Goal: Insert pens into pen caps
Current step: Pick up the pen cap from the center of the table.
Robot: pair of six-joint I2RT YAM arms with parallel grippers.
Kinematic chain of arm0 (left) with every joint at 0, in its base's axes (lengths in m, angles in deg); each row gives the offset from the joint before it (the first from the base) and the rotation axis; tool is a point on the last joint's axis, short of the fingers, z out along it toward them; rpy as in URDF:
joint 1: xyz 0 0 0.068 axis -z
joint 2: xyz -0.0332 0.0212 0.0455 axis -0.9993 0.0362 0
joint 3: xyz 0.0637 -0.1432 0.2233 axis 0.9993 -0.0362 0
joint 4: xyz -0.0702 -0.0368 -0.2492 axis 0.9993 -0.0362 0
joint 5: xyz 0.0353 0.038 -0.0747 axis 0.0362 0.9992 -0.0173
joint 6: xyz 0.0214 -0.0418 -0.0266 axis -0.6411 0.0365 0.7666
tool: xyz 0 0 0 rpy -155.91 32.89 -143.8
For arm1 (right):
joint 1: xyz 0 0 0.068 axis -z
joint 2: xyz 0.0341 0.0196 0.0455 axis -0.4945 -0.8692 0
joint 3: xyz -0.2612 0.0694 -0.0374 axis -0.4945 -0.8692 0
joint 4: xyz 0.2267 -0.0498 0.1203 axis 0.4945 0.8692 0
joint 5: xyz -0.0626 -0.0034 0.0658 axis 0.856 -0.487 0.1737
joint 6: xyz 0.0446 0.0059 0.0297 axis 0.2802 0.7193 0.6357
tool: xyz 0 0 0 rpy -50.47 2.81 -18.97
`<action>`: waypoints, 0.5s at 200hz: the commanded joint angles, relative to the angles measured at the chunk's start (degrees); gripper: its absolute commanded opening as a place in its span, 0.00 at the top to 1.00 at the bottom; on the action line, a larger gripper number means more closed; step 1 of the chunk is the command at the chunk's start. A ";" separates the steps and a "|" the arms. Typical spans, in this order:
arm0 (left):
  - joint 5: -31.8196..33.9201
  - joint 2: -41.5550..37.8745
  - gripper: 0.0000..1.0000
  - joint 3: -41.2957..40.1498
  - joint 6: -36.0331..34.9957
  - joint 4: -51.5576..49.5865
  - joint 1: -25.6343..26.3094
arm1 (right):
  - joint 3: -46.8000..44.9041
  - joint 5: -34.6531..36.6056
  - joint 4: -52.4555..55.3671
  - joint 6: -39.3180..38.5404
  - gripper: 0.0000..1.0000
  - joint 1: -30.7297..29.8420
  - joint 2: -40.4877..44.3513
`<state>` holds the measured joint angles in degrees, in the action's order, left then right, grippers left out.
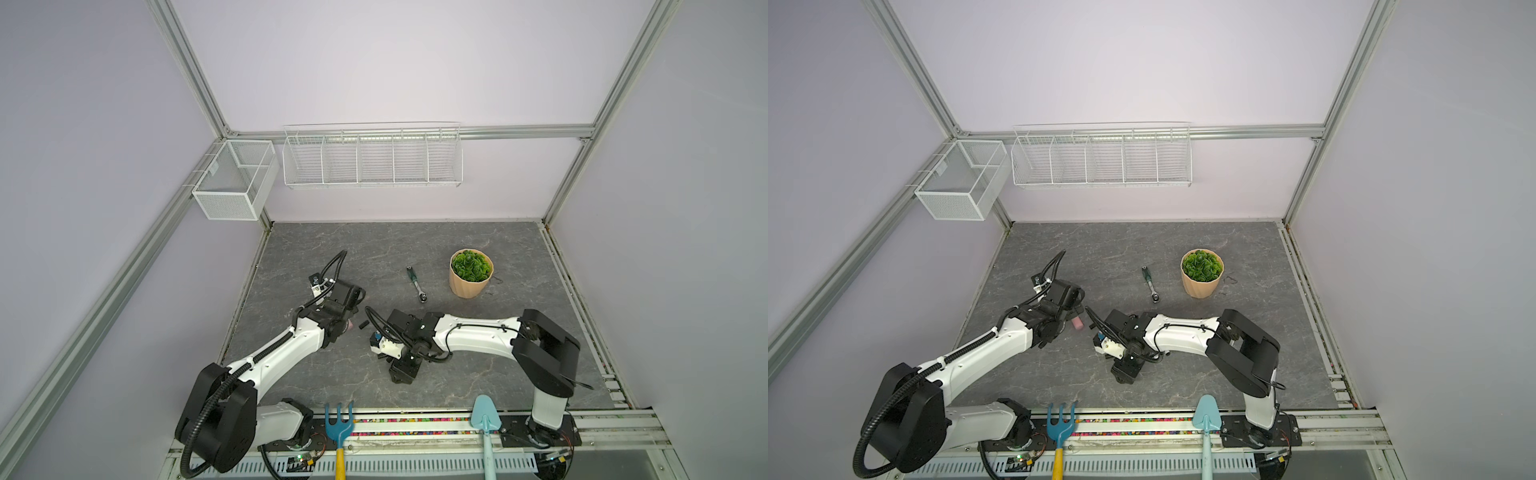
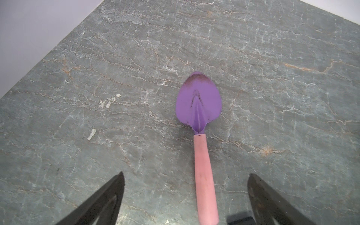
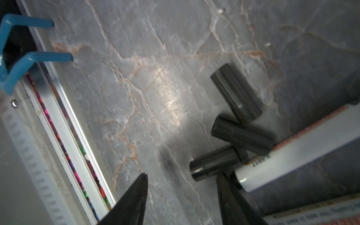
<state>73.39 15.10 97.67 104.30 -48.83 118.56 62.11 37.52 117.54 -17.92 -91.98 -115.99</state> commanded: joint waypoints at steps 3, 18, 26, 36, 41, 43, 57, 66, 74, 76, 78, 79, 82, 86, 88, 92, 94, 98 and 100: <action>1.87 -1.08 0.03 -0.88 1.52 -0.86 -0.34 | 1.76 2.69 0.76 0.89 0.40 -0.47 -3.39; 2.01 -1.23 0.02 -0.98 1.52 -0.87 -0.33 | 3.25 4.55 2.12 0.93 0.39 -0.92 -4.72; 2.06 -1.16 0.03 -1.10 1.37 -0.69 -0.34 | 4.00 5.94 2.62 1.01 0.39 -1.30 -5.44; 2.21 -1.16 0.03 -1.13 1.20 -0.59 -0.38 | 4.72 7.50 3.05 1.08 0.39 -1.88 -6.24; 2.23 -1.20 0.03 -1.19 1.13 -0.56 -0.39 | 4.91 7.80 3.12 1.10 0.39 -2.04 -6.43; 2.36 -1.15 0.03 -1.20 1.04 -0.52 -0.35 | 5.06 8.10 3.20 1.04 0.39 -2.11 -6.59; 2.53 -1.13 0.03 -1.16 0.89 -0.51 -0.38 | 5.94 10.36 3.78 1.40 0.39 -2.64 -7.38; 2.79 -1.25 0.03 -1.31 0.87 -0.59 -0.39 | 6.28 11.58 4.12 1.41 0.41 -2.94 -7.78; 3.02 -1.41 0.03 -1.39 0.86 -0.58 -0.43 | 6.73 12.65 4.41 1.48 0.43 -3.13 -8.11; 3.13 -1.42 0.03 -1.41 0.89 -0.48 -0.43 | 6.77 12.94 4.58 1.53 0.43 -3.20 -8.19; 3.14 -1.51 0.03 -1.45 0.87 -0.43 -0.41 | 6.87 13.19 4.67 1.58 0.44 -3.19 -8.28; 3.12 -1.51 0.03 -1.48 0.87 -0.38 -0.40 | 6.88 13.30 4.75 1.61 0.44 -3.21 -8.31; 3.21 -1.59 0.03 -1.59 0.82 -0.26 -0.40 | 7.00 13.69 4.84 1.67 0.45 -3.29 -8.46; 3.33 -1.64 0.03 -1.71 0.70 0.10 -0.51 | 7.18 14.40 5.07 1.79 0.46 -3.39 -8.66; 3.36 -1.61 0.03 -1.79 0.63 0.26 -0.47 | 7.21 14.48 5.13 1.84 0.47 -3.39 -8.63; 3.45 -1.69 0.03 -1.98 0.52 0.57 -0.48 | 7.27 14.93 5.35 1.89 0.48 -3.53 -8.83; 3.50 -1.73 0.03 -2.08 0.56 0.75 -0.48 | 7.39 15.16 5.47 1.89 0.49 -3.56 -8.90; 3.51 -1.92 0.03 -2.22 0.54 0.93 -0.53 | 7.42 15.74 5.63 1.93 0.51 -3.67 -9.10; 3.47 -1.88 0.03 -2.25 0.54 0.97 -0.54 | 7.47 15.85 5.68 1.95 0.51 -3.66 -9.11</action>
<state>74.70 14.60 96.68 104.24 -48.58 118.27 69.87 48.06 120.68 -16.35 -95.15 -121.28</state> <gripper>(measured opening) 0.975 0.520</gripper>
